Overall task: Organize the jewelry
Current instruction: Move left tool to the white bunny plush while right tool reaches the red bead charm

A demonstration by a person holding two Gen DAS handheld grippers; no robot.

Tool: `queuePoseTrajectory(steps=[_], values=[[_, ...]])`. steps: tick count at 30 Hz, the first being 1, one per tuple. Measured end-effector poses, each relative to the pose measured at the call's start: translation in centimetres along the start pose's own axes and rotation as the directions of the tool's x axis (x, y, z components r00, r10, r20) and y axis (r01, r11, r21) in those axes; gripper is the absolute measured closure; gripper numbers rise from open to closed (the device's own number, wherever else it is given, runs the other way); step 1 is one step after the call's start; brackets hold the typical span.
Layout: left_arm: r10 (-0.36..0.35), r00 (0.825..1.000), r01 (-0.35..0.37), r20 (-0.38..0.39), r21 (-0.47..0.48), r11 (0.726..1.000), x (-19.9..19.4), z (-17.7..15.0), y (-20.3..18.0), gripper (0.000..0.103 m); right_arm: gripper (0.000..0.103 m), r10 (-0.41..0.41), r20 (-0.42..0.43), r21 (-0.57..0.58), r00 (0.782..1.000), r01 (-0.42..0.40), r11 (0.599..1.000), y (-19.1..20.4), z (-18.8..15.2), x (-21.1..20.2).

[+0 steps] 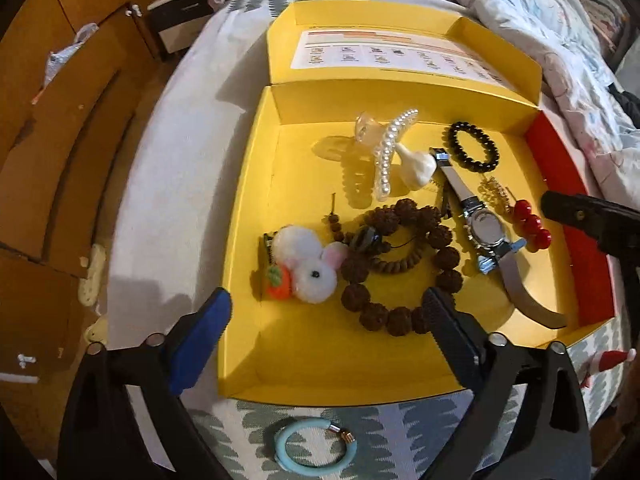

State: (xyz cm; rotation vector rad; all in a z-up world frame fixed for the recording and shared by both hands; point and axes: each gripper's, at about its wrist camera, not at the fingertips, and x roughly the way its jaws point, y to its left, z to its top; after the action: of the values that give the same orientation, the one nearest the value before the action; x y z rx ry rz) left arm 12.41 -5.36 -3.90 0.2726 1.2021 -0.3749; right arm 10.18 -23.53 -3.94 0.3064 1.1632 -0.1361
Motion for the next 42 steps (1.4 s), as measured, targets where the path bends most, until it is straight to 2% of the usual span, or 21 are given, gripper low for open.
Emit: queuePoseTrajectory(steps=[4,8,10,13,17,23,31,35,38,42], values=[[-0.042,0.999,0.042,-0.006,-0.002,0.999,0.1,0.5,0.5,0.025,0.052,-0.02,-0.004,-0.016,1.0,0.02,1.0,0.7,0.2,0.6],[-0.048,0.999,0.048,-0.014,-0.001,0.999,0.6,0.6,0.8,0.035,0.056,-0.016,-0.006,-0.004,1.0,0.016,1.0,0.6,0.5,1.0],[-0.053,0.998,0.053,-0.023,0.002,0.999,1.1,0.7,0.9,0.05,0.057,-0.02,-0.009,-0.005,1.0,0.02,1.0,0.5,0.5,1.3],[-0.065,0.997,0.065,-0.031,-0.003,0.998,1.7,0.8,1.2,0.051,0.057,-0.023,-0.016,-0.005,1.0,0.023,1.0,0.5,0.4,1.5],[-0.011,1.0,0.011,-0.026,0.0,1.0,2.3,0.9,1.4,0.051,0.057,-0.017,-0.021,0.005,1.0,0.017,1.0,0.2,0.5,1.7],[0.021,1.0,-0.021,-0.018,0.005,1.0,2.7,1.1,1.5,0.047,0.057,-0.027,-0.033,0.009,0.999,0.028,1.0,0.1,0.6,2.5],[0.063,0.998,-0.063,-0.009,0.032,0.998,3.3,1.3,0.9,0.038,0.057,-0.075,-0.052,0.006,0.996,0.076,0.997,-0.1,0.9,3.9],[0.093,0.996,-0.093,-0.004,0.043,0.995,3.5,1.3,0.4,0.036,0.057,-0.101,-0.074,0.0,0.992,0.101,0.995,-0.2,0.7,4.8],[0.089,0.996,-0.089,-0.012,0.033,0.995,3.7,1.6,0.3,0.036,0.057,-0.136,-0.091,-0.01,0.987,0.135,0.991,-0.2,0.4,5.5],[0.083,0.996,-0.082,-0.023,0.025,0.996,3.7,2.0,0.4,0.036,0.064,-0.162,-0.095,-0.022,0.982,0.161,0.987,0.0,0.1,5.6]])
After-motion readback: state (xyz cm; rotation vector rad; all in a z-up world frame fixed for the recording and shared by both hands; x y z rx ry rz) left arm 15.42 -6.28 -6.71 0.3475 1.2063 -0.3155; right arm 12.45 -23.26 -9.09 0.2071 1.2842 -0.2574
